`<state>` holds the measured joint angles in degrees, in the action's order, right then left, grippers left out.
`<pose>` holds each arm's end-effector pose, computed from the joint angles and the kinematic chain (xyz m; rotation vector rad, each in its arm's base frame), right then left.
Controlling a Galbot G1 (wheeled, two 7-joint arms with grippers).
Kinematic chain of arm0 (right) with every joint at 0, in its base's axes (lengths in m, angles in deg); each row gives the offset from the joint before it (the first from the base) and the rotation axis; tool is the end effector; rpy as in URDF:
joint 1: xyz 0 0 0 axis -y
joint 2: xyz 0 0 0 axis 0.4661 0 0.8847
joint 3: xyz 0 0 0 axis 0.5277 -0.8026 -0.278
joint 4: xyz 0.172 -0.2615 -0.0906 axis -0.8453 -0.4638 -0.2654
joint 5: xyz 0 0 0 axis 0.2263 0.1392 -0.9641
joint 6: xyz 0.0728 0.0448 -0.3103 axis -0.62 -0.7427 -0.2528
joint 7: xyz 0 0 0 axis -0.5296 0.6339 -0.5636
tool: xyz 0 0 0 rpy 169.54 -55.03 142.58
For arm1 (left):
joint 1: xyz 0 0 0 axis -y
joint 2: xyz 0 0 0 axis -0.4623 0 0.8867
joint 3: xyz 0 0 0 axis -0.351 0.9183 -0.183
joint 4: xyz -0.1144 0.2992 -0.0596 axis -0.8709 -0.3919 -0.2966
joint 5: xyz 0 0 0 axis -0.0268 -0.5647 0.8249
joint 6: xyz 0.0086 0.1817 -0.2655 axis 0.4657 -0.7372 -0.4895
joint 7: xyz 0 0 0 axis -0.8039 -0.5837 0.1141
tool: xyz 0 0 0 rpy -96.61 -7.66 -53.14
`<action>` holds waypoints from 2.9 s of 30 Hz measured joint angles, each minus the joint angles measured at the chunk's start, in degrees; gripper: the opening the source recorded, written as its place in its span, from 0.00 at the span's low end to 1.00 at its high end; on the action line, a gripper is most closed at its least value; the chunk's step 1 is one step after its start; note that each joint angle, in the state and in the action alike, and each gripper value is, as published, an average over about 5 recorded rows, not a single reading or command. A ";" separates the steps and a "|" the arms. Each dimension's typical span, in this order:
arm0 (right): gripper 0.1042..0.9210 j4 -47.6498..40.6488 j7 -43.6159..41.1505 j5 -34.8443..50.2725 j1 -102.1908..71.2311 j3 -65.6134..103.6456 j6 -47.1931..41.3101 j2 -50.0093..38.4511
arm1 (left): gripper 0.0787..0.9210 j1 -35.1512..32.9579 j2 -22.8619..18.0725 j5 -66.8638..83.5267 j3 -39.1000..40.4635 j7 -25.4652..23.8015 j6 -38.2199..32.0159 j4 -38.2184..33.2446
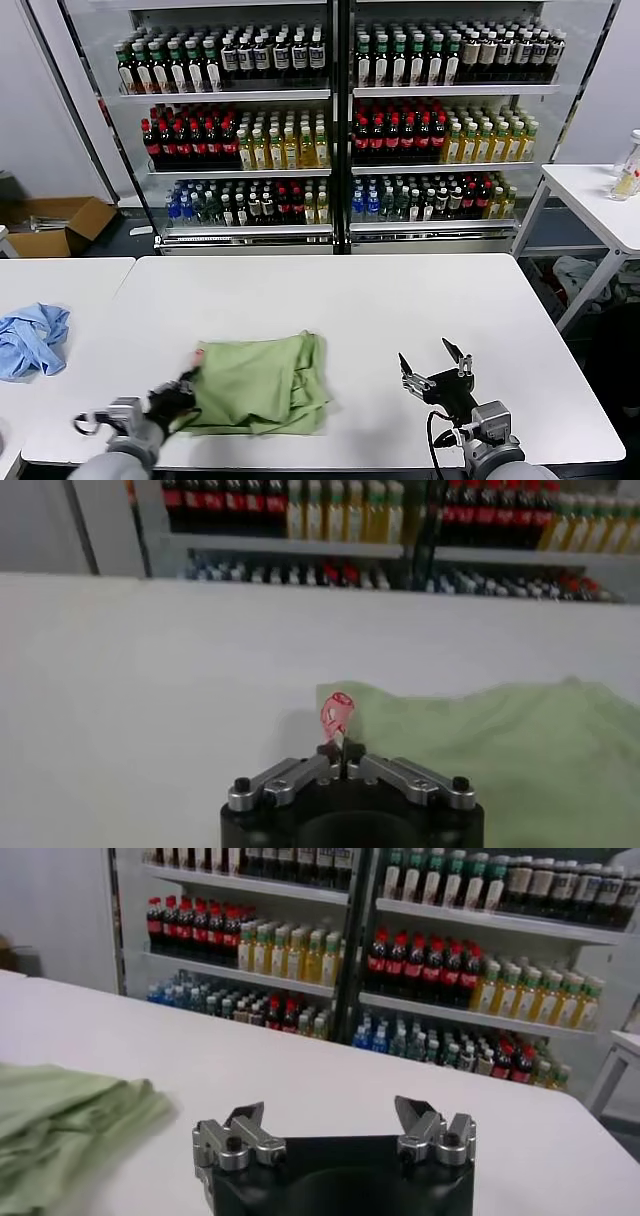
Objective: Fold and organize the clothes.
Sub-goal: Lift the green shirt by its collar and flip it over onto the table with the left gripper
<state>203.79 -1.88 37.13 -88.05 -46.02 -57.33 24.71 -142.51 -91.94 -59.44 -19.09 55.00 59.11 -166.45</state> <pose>0.1687 -0.0308 -0.2147 0.3152 -2.8212 0.2635 0.1926 0.1151 -0.2484 -0.0015 -2.6508 0.0948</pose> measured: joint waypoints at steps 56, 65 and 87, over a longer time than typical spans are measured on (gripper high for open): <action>0.88 1.19 0.00 -0.41 -0.36 3.34 -0.19 -0.76 | 0.01 12.18 -16.38 -1.28 26.50 5.35 -1.28 -4.20; 0.88 1.07 -0.12 -0.37 -0.01 3.19 -0.20 -0.73 | 0.01 10.26 -5.59 1.86 15.95 3.97 -0.22 -8.69; 0.88 0.66 -0.29 -0.14 0.10 3.12 0.19 -0.44 | 0.01 0.00 21.97 -4.55 -15.85 -10.18 0.40 -8.38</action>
<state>204.45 -2.17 36.99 -87.94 -42.90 -57.14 24.27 -142.50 -69.97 -63.99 -34.94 44.82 59.51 -174.83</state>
